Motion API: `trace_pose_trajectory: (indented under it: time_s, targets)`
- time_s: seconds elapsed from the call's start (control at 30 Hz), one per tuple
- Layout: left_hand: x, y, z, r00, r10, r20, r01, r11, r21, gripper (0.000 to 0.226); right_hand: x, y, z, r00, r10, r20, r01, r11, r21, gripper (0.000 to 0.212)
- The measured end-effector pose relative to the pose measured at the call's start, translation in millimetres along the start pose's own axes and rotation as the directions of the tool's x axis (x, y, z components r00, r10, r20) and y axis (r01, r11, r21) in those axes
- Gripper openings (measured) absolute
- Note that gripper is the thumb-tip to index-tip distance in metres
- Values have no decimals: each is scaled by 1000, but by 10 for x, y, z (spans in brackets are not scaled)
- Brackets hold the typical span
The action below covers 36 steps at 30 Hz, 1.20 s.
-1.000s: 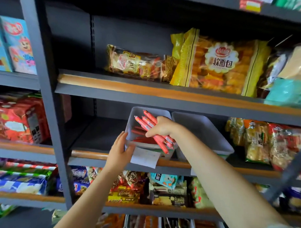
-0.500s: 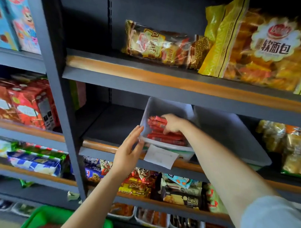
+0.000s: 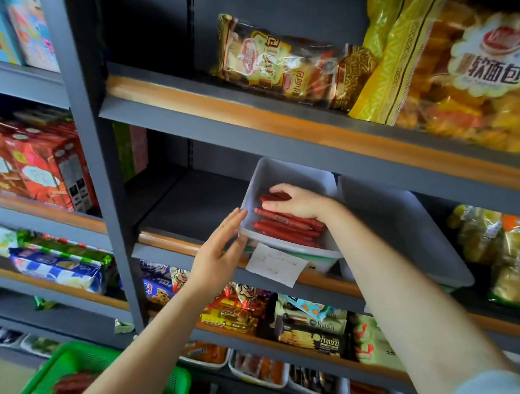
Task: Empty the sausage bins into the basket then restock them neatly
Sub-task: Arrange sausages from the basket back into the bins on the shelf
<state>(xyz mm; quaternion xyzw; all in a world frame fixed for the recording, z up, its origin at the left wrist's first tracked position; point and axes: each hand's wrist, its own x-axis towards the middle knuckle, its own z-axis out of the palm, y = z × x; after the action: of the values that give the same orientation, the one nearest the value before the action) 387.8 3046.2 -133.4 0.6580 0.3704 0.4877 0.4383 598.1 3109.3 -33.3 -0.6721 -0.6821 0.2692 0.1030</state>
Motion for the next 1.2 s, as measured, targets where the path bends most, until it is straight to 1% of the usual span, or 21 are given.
trace_pose_trajectory:
  time_s: [0.07, 0.1, 0.17, 0.23, 0.27, 0.33, 0.4, 0.47, 0.5, 0.6, 0.63, 0.7, 0.77, 0.83, 0.87, 0.9, 0.93, 0.97, 1.03, 1.07, 1.2]
  targets:
    - [7, 52, -106, 997, -35, 64, 35, 999, -5, 50, -248, -270, 17, 987, -133, -94, 145, 979, 144, 41]
    - [-9, 77, -186, 997, -52, 64, 52, 999, 8, 49, -380, -405, 60, 975, -179, -130, 206, 949, 237, 31]
    - [-95, 92, -377, 998, -23, -60, 27, 998, 63, 41, -674, -645, 202, 957, -266, -118, 291, 876, 386, 22]
    - [-261, 3, -606, 977, -7, -212, 29, 995, 97, 29, -880, -831, 452, 934, -357, 28, 307, 838, 452, 23]
    - [-366, -121, -726, 966, -49, -254, 73, 994, 85, 23, -905, -899, 628, 914, -387, 121, 296, 840, 455, 24]
    - [-634, -521, -956, 928, -224, -297, 246, 969, 40, 14, -807, -977, 1104, 877, -376, 300, 227, 874, 430, 23]
    - [-1023, -1079, -1179, 855, -408, -320, 443, 896, 43, 9, -545, -935, 1731, 858, -299, 418, 128, 912, 390, 22]
    - [-1522, -1687, -1375, 736, -573, -360, 628, 776, 49, 25, -212, -765, 2488, 857, -184, 482, -4, 932, 363, 19]
    - [-1785, -1939, -1454, 668, -642, -376, 708, 704, 57, 27, -55, -660, 2888, 857, -115, 503, -82, 932, 352, 15]
    - [-2518, -2577, -1632, 486, -766, -422, 863, 497, 92, 11, 262, -321, 4055, 831, 84, 549, -280, 917, 284, 10]
    - [-2720, -2773, -1672, 440, -783, -439, 893, 435, 120, 13, 313, -223, 4399, 813, 134, 566, -323, 913, 248, 9]
    - [-3069, -3129, -1700, 358, -809, -466, 934, 318, 166, 38, 372, -60, 4999, 785, 224, 577, -382, 909, 166, 8]
    - [-3357, -3434, -1681, 298, -821, -487, 954, 237, 184, 69, 447, 76, 5531, 780, 284, 557, -398, 913, 93, 19]
    - [-3597, -3739, -1647, 285, -821, -495, 953, 189, 235, 97, 550, 164, 5989, 794, 290, 535, -360, 932, 29, 20]
    - [-3698, -3884, -1626, 286, -819, -497, 950, 173, 261, 108, 606, 188, 6184, 794, 299, 529, -353, 935, 2, 13]
    - [-3795, -4034, -1607, 298, -810, -505, 944, 172, 282, 116, 677, 210, 6357, 800, 289, 526, -335, 942, -9, 7]
    - [-3875, -4160, -1595, 327, -792, -516, 934, 185, 306, 121, 758, 247, 6531, 810, 280, 516, -316, 949, -18, 13]
    - [-3953, -4277, -1583, 369, -769, -523, 918, 213, 335, 124, 842, 261, 6676, 824, 273, 495, -302, 953, -23, 19]
    - [-4084, -4451, -1557, 464, -702, -540, 879, 288, 380, 127, 1006, 253, 6943, 845, 262, 467, -281, 959, -29, 22]
    - [-4137, -4515, -1541, 496, -673, -549, 864, 320, 388, 128, 1074, 238, 7064, 850, 250, 464, -260, 965, -43, 24]
    - [-4307, -4663, -1468, 567, -583, -581, 823, 411, 391, 129, 1262, 192, 7520, 848, 193, 493, -152, 981, -123, 56]
